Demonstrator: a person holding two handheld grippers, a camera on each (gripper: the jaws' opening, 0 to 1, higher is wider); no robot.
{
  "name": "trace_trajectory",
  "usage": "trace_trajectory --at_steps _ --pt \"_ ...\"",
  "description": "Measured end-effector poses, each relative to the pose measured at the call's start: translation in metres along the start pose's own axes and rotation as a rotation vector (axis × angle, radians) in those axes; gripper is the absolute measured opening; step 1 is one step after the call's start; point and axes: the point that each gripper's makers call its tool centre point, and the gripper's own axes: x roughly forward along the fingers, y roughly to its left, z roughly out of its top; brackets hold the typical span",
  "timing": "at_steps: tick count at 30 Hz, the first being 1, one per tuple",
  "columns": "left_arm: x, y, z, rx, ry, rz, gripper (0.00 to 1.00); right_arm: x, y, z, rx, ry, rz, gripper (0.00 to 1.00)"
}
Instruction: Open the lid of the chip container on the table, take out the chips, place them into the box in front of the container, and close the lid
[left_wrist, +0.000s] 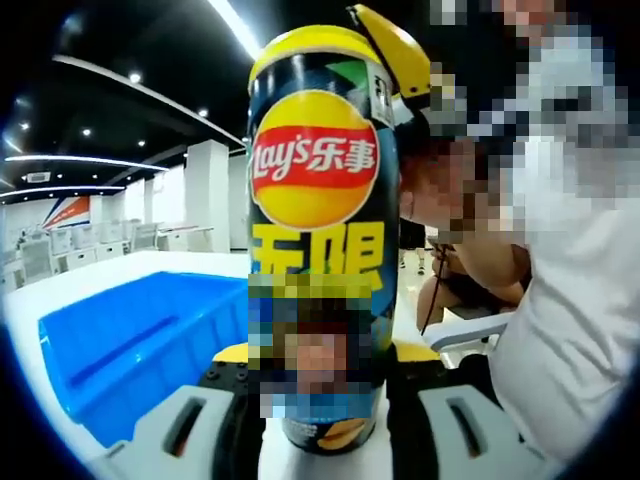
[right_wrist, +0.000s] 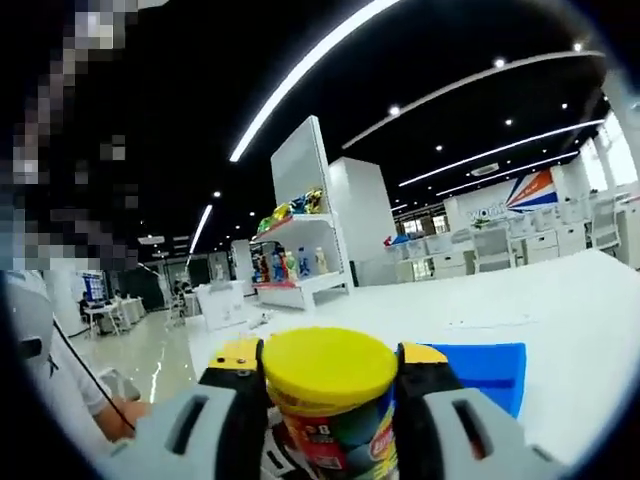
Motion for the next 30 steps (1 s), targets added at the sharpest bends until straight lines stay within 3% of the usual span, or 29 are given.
trace_trajectory --at_steps 5,8,12,16,19,21,27,30 --pt "-0.001 0.0 0.0 -0.006 0.004 0.002 0.48 -0.015 -0.019 0.033 -0.033 -0.139 -0.058 0.46" --pt "-0.001 0.0 0.0 -0.008 0.003 0.002 0.48 -0.03 -0.043 0.043 -0.107 -0.165 -0.141 0.46" --pt "-0.001 0.0 -0.001 -0.015 0.001 0.002 0.48 -0.053 -0.082 0.038 -0.163 -0.139 -0.268 0.46" --pt "-0.001 0.0 -0.001 -0.021 -0.002 0.001 0.48 -0.083 -0.125 0.012 -0.156 -0.072 -0.382 0.46" --pt "-0.001 0.0 -0.002 -0.02 -0.001 0.0 0.48 -0.103 -0.156 -0.028 -0.149 0.045 -0.442 0.46" --pt "-0.001 0.0 -0.002 -0.022 -0.004 -0.002 0.48 -0.111 -0.168 -0.044 -0.16 0.079 -0.465 0.46" --pt "-0.001 0.0 -0.002 -0.029 -0.011 -0.003 0.48 -0.13 -0.194 -0.107 -0.182 0.262 -0.508 0.46" --pt "-0.001 0.0 -0.002 -0.029 -0.008 -0.003 0.48 -0.134 -0.202 -0.123 -0.189 0.309 -0.53 0.47"
